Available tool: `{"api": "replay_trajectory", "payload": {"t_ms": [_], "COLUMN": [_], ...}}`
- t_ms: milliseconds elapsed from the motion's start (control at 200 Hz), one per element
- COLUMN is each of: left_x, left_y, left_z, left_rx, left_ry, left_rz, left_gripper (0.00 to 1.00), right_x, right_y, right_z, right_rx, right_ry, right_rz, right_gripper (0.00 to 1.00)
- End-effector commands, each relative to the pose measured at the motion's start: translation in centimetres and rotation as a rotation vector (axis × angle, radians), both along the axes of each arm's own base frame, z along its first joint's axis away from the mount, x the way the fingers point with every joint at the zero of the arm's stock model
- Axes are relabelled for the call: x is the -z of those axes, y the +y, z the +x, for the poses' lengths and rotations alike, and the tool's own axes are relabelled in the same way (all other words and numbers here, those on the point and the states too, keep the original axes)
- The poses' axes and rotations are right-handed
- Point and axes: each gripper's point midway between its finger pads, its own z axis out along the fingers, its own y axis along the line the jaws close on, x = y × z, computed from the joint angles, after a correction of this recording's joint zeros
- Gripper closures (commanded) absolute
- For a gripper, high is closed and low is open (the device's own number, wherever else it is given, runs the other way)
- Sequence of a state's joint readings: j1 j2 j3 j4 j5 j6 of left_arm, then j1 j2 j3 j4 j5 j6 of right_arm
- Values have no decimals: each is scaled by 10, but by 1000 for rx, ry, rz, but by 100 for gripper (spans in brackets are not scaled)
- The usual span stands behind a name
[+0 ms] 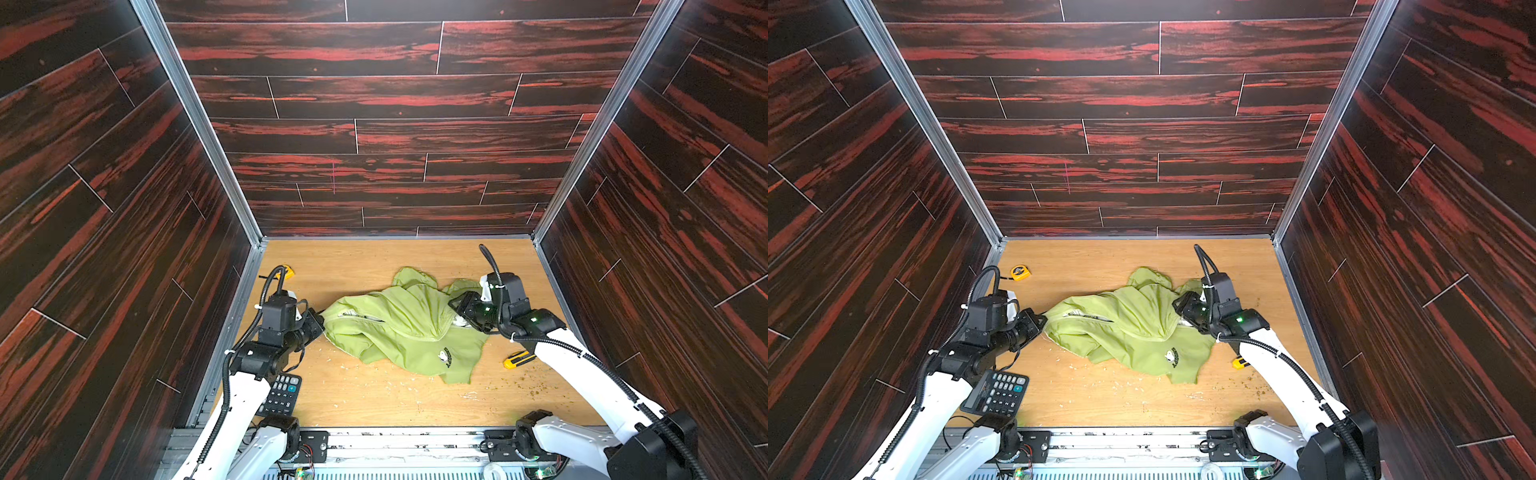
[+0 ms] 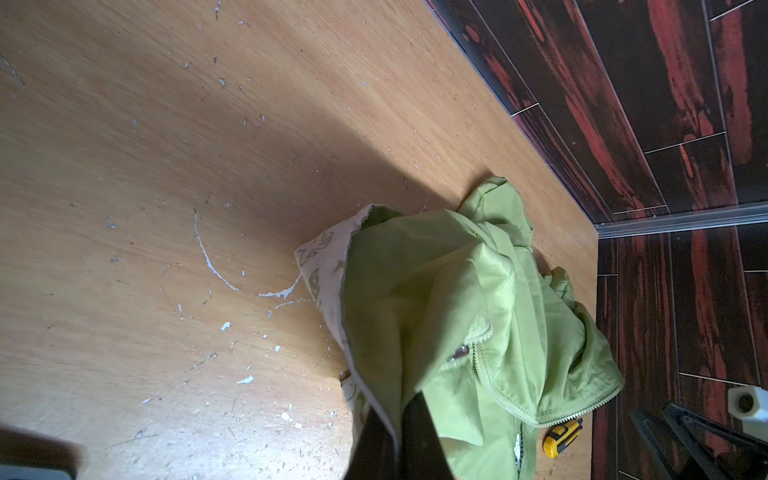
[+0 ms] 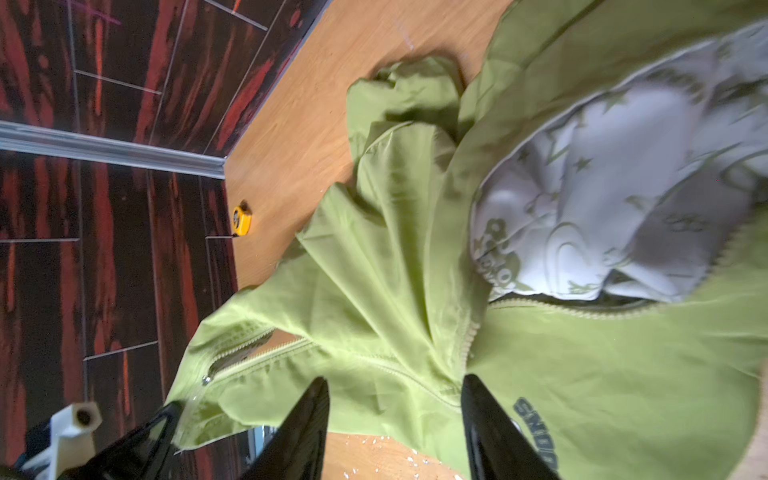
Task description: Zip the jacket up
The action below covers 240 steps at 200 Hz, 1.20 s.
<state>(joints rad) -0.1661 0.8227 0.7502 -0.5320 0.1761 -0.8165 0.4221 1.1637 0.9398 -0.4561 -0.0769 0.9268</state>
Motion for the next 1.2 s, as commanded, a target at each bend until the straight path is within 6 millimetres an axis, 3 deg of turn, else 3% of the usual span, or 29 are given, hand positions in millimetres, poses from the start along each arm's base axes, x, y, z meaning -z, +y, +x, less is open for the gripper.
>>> {"api": "replay_trajectory", "payload": {"t_ms": [0,426,536,586,706,892,967,1032,1197], "left_x": [2,2,1,0,-2,-8,-9,-16,-23], "left_y": [3,3,3,2,1,-8,-13,-19,-33], "left_z": [-4,-11,-13,-12,-15,-17,-17,-12,-8], "left_rx": [-13,-15,-7,-1,14,66,88,112,166], "left_ry": [0,-2,-1,-4,3,-8,-8,-41,-66], "left_rz": [-6,-10,-10,-8,-3,-26,-44,-70,-146], "left_gripper": [100,100,100,100,100,100,100,100,100], "right_x": [26,54,55,54,36,-12,-17,-4,60], "right_y": [-19,-14,-16,-21,-40,-66,-70,-69,-64], "right_z": [-2,29,39,43,60,87,90,86,61], "right_rx": [39,72,87,96,117,102,91,80,65], "right_ry": [116,186,186,185,143,14,-1,27,168], "right_rz": [-81,-14,-6,-12,-10,-28,-42,-44,-10], "right_gripper": [46,53,68,79,100,100,100,100,100]}}
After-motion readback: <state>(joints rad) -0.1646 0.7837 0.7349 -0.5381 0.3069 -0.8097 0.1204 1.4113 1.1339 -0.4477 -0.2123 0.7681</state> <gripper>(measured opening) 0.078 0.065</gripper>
